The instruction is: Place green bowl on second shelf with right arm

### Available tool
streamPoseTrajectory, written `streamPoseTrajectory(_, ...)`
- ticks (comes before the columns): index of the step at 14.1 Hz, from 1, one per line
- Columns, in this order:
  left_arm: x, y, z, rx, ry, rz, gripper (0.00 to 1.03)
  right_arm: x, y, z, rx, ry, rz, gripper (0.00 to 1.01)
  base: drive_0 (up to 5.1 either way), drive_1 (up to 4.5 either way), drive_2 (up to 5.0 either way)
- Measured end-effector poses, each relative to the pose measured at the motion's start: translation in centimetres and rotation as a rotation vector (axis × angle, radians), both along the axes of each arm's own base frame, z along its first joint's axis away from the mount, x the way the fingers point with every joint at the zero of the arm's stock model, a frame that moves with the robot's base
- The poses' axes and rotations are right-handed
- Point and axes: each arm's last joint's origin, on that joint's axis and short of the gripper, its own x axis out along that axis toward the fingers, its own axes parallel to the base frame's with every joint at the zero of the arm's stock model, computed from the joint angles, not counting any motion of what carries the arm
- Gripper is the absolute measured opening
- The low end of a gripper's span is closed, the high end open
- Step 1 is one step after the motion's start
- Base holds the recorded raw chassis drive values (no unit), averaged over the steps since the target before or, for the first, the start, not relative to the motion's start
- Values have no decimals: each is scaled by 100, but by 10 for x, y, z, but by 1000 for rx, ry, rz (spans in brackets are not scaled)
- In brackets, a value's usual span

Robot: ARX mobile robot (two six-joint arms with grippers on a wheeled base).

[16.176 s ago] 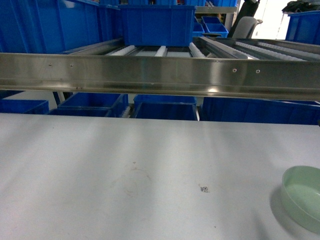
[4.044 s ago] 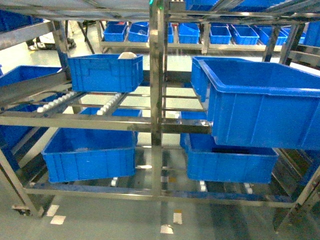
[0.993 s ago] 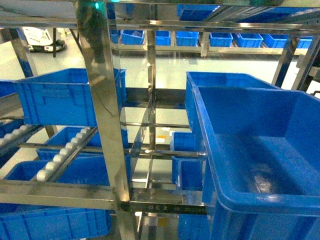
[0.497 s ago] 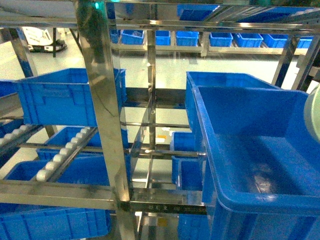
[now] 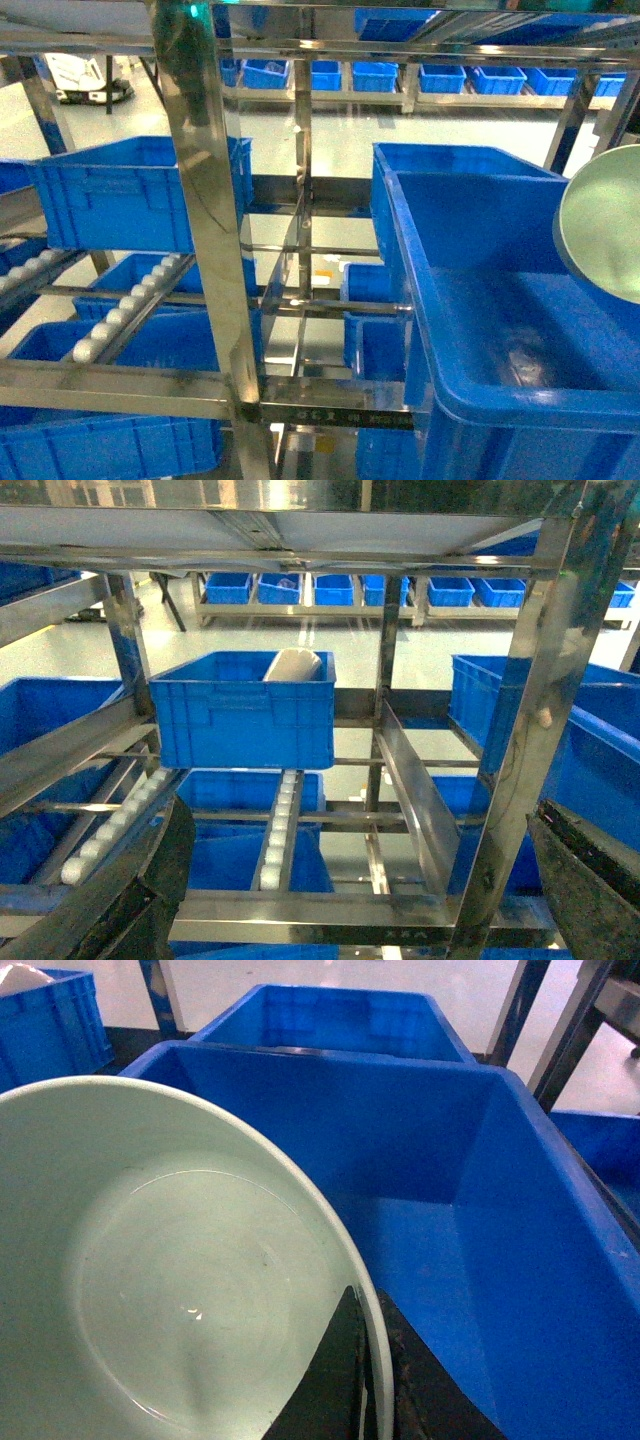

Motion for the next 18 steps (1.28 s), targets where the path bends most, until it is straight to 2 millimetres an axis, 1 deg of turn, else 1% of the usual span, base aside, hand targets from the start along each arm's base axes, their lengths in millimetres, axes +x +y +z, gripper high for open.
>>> streamPoseTrajectory(3,0,0,0,0,0,0,98,19,-6,-6,8,46,26,2,0,0,0)
streamPoseTrajectory(4,0,0,0,0,0,0,98,28,-11,-13,7,78,29,2,0,0,0)
streamPoseTrajectory(5,0,0,0,0,0,0,98,34,-19,-21,16,115,31,2,0,0,0)
streamPoseTrajectory(7,0,0,0,0,0,0,98,39,-40,-39,24,170,13,2,0,0,0)
streamPoseTrajectory(8,0,0,0,0,0,0,98,43,-51,-51,40,197,12,2,0,0,0)
streamPoseTrajectory(9,0,0,0,0,0,0,98,47,-54,-58,51,207,22,2,0,0,0)
streamPoseTrajectory(10,0,0,0,0,0,0,98,53,-54,-58,54,204,34,2,0,0,0)
streamPoseTrajectory(11,0,0,0,0,0,0,98,64,-47,-56,56,201,73,2,0,0,0)
streamPoseTrajectory(13,0,0,0,0,0,0,98,66,-46,-65,56,222,81,2,0,0,0)
streamPoseTrajectory(14,0,0,0,0,0,0,98,67,-41,-67,48,222,94,2,0,0,0)
streamPoseTrajectory(15,0,0,0,0,0,0,98,71,-36,-64,38,211,94,2,0,0,0)
streamPoseTrajectory(16,0,0,0,0,0,0,98,77,-26,-60,39,193,111,10,0,0,0)
streamPoseTrajectory(18,0,0,0,0,0,0,98,85,-8,-54,40,181,153,34,0,0,0)
